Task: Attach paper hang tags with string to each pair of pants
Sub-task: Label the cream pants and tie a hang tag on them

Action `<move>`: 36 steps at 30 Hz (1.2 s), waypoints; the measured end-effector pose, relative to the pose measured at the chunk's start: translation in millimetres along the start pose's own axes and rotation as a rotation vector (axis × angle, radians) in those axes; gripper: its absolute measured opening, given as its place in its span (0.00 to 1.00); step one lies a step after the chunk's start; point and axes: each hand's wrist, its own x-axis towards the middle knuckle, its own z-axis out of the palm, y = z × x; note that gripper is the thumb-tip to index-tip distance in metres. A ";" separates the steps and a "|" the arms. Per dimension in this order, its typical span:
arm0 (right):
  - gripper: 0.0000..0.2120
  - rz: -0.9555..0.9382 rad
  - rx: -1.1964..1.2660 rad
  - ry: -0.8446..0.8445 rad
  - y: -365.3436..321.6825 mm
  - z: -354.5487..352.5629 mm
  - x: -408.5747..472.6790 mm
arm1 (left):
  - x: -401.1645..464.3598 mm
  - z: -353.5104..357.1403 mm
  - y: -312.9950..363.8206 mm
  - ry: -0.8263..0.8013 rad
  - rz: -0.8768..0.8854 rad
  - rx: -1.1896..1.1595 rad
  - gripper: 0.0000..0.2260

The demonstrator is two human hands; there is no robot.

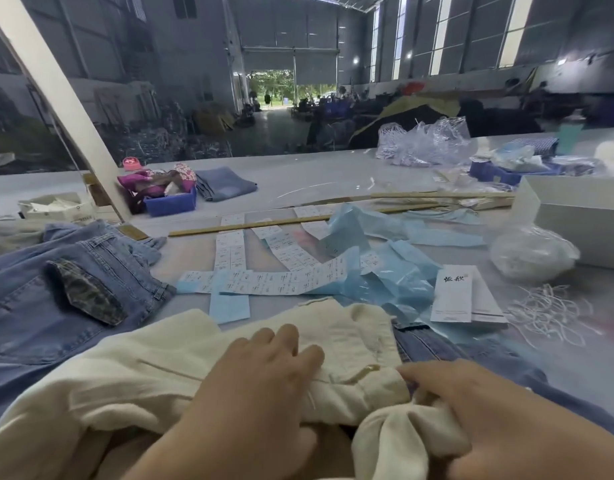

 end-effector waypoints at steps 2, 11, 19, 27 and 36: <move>0.18 0.111 0.054 -0.004 2.7 -4.5 -3.6 | 3.0 -2.0 1.8 0.115 -0.102 0.013 0.13; 0.12 0.041 -0.178 0.736 14.7 1.4 -2.8 | -2.6 6.5 19.2 0.656 0.094 -0.268 0.15; 0.24 0.256 0.016 0.222 46.3 1.2 -29.2 | -0.3 18.2 21.7 0.470 0.127 -0.437 0.14; 0.33 0.262 -0.055 0.231 51.7 18.6 -15.9 | -3.0 18.9 34.9 0.236 0.093 -0.367 0.14; 0.35 0.293 0.669 0.089 29.7 -20.1 -35.2 | 36.5 -13.2 61.5 -0.097 -0.029 -0.366 0.21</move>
